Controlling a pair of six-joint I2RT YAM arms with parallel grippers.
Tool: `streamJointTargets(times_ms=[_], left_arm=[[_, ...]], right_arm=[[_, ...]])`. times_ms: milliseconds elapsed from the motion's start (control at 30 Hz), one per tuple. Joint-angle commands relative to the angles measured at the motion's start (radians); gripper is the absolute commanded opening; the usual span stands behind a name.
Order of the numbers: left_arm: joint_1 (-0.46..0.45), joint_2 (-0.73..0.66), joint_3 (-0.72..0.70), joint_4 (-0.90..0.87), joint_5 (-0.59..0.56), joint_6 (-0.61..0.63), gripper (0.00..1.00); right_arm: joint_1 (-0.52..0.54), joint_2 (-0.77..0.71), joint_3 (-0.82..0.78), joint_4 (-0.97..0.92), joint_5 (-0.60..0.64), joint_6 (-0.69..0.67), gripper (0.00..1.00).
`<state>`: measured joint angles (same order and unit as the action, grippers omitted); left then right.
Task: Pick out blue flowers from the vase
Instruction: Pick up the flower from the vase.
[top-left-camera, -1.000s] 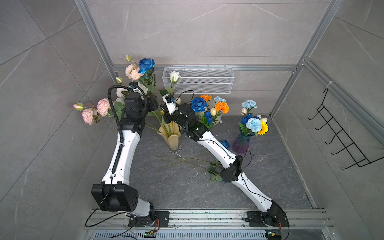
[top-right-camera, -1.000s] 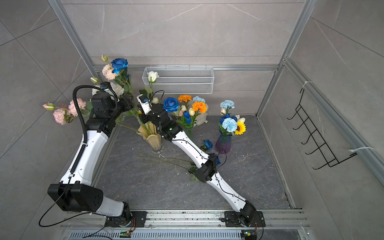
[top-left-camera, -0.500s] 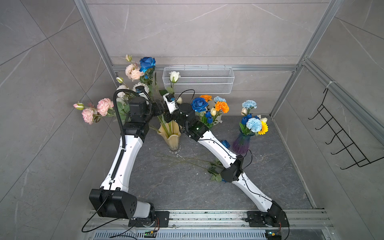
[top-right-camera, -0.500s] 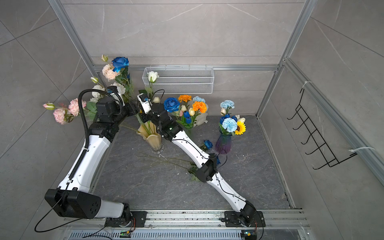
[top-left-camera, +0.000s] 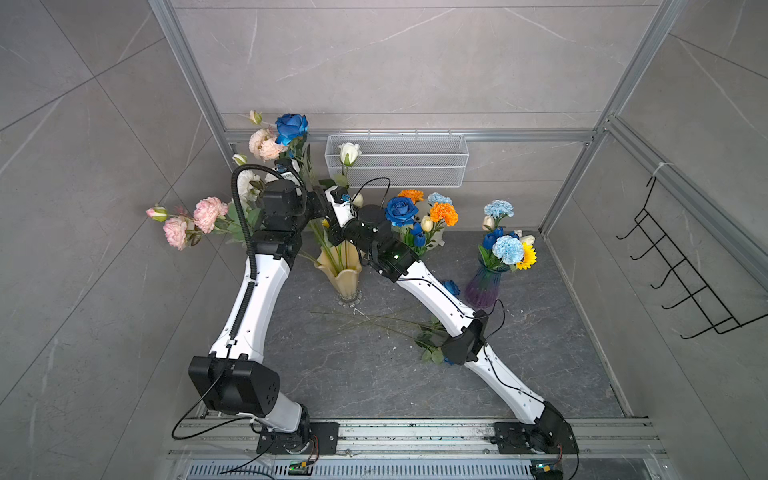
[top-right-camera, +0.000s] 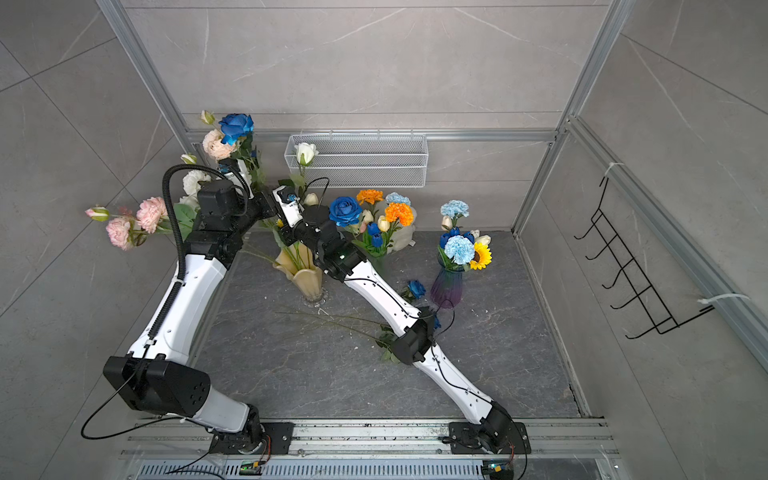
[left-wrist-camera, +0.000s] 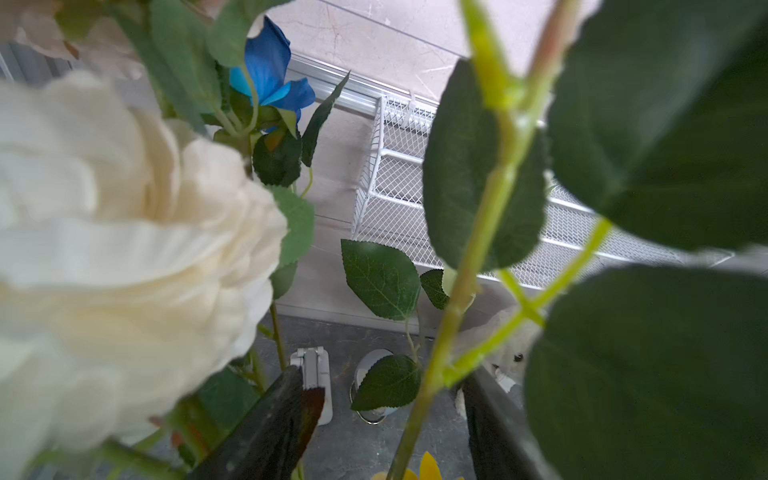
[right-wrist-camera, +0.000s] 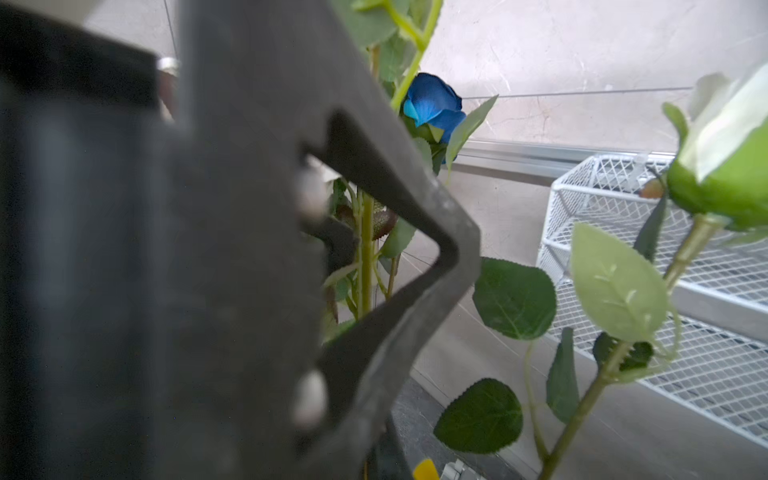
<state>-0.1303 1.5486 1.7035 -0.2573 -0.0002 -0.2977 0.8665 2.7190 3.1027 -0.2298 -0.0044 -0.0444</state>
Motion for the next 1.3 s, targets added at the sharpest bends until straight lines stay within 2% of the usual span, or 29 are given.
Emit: streamJointTargets(times_ms=[0, 200, 367, 433, 500, 667, 900, 1000, 1167, 1267], left_arm=[[0.000, 0.007, 0.050, 0.044, 0.000, 0.016, 0.53], [0.000, -0.003, 0.052, 0.061, 0.001, 0.030, 0.22], [0.000, -0.029, 0.035, 0.092, -0.001, 0.067, 0.07], [0.000, -0.036, 0.026, 0.112, 0.000, 0.086, 0.01], [0.000, -0.039, 0.016, 0.128, -0.004, 0.098, 0.00], [0.000, -0.054, -0.023, 0.165, -0.007, 0.118, 0.00], [0.000, -0.079, -0.042, 0.184, -0.015, 0.161, 0.00], [0.000, -0.090, -0.016, 0.169, -0.014, 0.182, 0.00], [0.000, -0.121, 0.037, 0.130, 0.000, 0.209, 0.00], [0.000, -0.150, 0.055, 0.125, 0.015, 0.221, 0.00]], right_arm=[[0.007, -0.018, 0.065, -0.024, -0.010, -0.001, 0.00], [0.006, -0.013, 0.070, -0.028, 0.000, -0.002, 0.00], [0.007, -0.012, 0.064, -0.028, 0.010, 0.009, 0.00], [0.007, -0.011, 0.065, -0.030, 0.011, 0.011, 0.06], [0.008, -0.013, 0.067, -0.032, 0.011, 0.010, 0.24], [0.009, -0.023, 0.075, -0.038, 0.013, 0.003, 0.46], [0.030, -0.061, 0.070, -0.073, 0.077, -0.074, 0.63], [0.051, -0.083, 0.066, -0.107, 0.107, -0.136, 0.68], [0.085, -0.121, 0.076, -0.137, 0.155, -0.197, 0.84], [0.108, -0.145, 0.074, -0.140, 0.185, -0.242, 0.87]])
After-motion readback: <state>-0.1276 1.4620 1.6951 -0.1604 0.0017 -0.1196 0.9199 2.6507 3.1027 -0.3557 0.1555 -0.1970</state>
